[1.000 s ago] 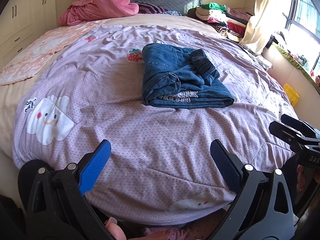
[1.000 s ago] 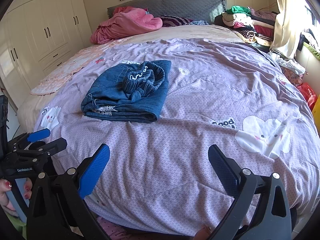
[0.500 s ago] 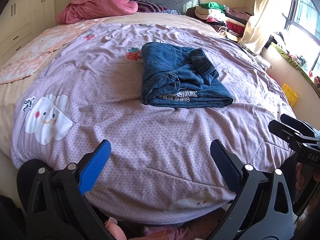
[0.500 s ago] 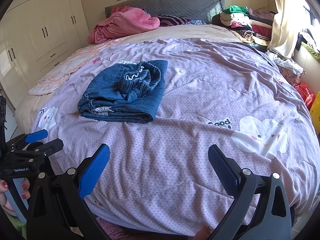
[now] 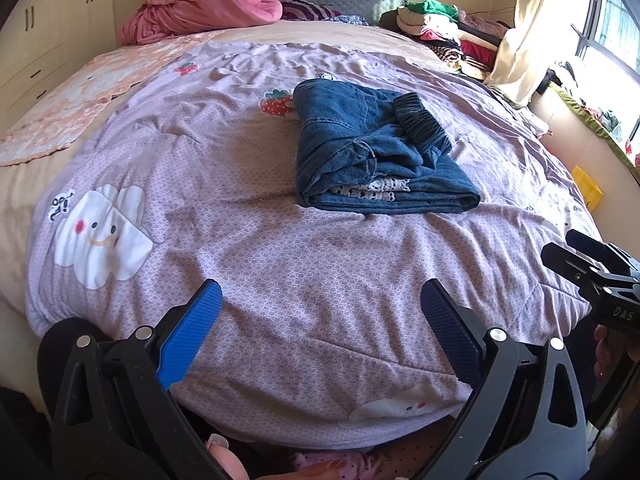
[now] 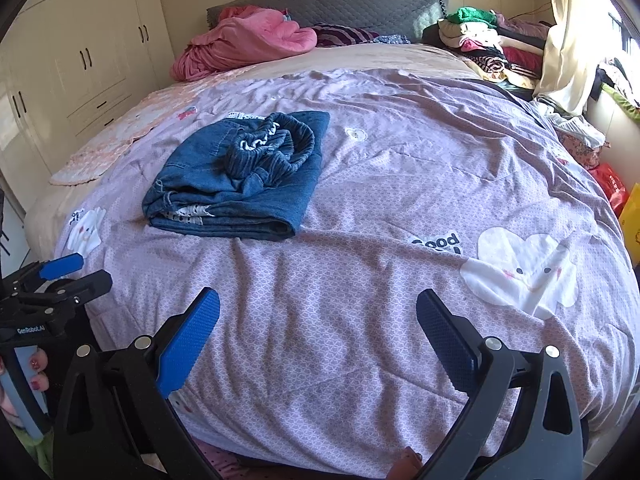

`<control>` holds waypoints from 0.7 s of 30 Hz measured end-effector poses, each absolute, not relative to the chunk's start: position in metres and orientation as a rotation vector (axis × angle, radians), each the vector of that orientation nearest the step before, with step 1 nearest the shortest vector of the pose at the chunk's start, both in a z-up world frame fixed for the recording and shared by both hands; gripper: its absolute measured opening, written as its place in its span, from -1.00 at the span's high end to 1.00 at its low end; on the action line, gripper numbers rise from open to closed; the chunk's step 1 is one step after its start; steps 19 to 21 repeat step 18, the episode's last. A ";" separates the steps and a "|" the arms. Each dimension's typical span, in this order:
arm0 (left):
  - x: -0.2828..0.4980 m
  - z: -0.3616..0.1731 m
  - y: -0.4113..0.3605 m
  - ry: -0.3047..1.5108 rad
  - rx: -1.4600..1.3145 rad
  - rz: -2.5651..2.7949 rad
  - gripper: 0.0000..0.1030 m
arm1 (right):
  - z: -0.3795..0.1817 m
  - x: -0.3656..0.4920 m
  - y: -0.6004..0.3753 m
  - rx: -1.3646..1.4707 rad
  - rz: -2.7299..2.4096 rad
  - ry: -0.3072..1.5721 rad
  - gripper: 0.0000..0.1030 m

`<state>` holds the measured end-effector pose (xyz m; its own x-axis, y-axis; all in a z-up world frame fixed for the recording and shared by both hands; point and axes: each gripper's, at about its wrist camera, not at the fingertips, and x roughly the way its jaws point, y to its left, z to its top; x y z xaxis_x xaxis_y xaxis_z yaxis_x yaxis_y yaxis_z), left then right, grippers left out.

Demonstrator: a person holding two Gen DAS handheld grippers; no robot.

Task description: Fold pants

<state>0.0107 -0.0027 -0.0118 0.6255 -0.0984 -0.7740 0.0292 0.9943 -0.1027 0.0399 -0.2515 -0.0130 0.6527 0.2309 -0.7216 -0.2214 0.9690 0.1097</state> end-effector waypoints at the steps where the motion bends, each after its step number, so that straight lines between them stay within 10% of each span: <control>1: 0.013 -0.013 0.000 0.897 -0.080 -0.057 -0.81 | -0.015 0.042 -0.255 0.020 0.255 0.825 -0.91; 21: 0.186 -0.035 0.186 0.881 -0.215 0.391 -0.81 | -0.050 0.188 -0.499 0.101 -0.330 0.883 -0.91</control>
